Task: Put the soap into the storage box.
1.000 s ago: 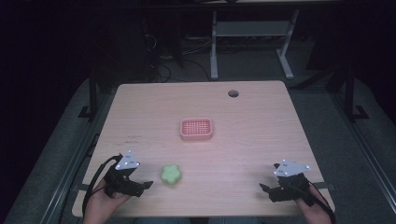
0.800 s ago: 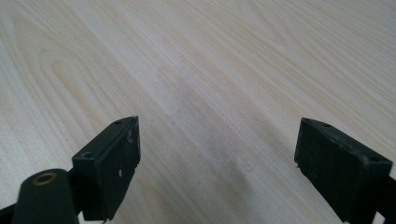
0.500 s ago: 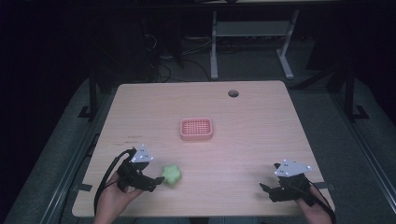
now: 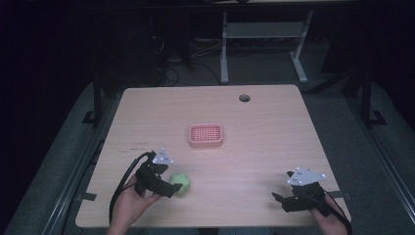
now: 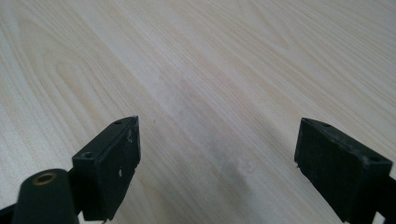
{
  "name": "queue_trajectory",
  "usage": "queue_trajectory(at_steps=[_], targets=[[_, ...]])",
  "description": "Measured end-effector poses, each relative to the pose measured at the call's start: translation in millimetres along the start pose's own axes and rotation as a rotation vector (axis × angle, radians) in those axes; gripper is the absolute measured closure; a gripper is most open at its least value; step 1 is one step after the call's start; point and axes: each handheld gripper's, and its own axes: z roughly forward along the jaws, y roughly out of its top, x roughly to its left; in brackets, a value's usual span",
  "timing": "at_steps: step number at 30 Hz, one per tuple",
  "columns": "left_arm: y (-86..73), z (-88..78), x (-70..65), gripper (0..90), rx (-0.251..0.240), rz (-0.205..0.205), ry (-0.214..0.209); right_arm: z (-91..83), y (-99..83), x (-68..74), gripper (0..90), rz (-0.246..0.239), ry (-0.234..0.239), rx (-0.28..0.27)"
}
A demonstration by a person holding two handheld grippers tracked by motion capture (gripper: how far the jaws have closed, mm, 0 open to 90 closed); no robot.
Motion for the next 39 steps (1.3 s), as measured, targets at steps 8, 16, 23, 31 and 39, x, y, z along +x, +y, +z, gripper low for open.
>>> queue_trajectory(at_steps=[8, 16, 23, 31, 39], targets=[[9.0, 10.5, -1.4, 15.7, 0.062, -0.005, 0.01, -0.1, 0.4, 0.9, 13.8, 0.008, 0.004, -0.001], [16.2, 26.8, -4.3, 15.8, 0.151, 0.0, 0.015, 0.1, 0.8, 0.9, 13.8, 0.001, 0.007, -0.005], [20.5, 37.4, -4.7, 15.8, 0.218, -0.036, 0.018, 0.1, 1.1, 1.5, 13.8, 0.004, 0.01, -0.008], [24.9, 46.6, -7.4, 16.1, 0.269, -0.044, 0.035, -0.3, 1.5, 2.0, 13.8, 0.001, 0.01, -0.009], [27.6, 52.6, -9.7, 21.8, 0.307, -0.027, 0.06, -0.3, 2.1, 3.1, 13.8, 0.004, 0.013, -0.011]])
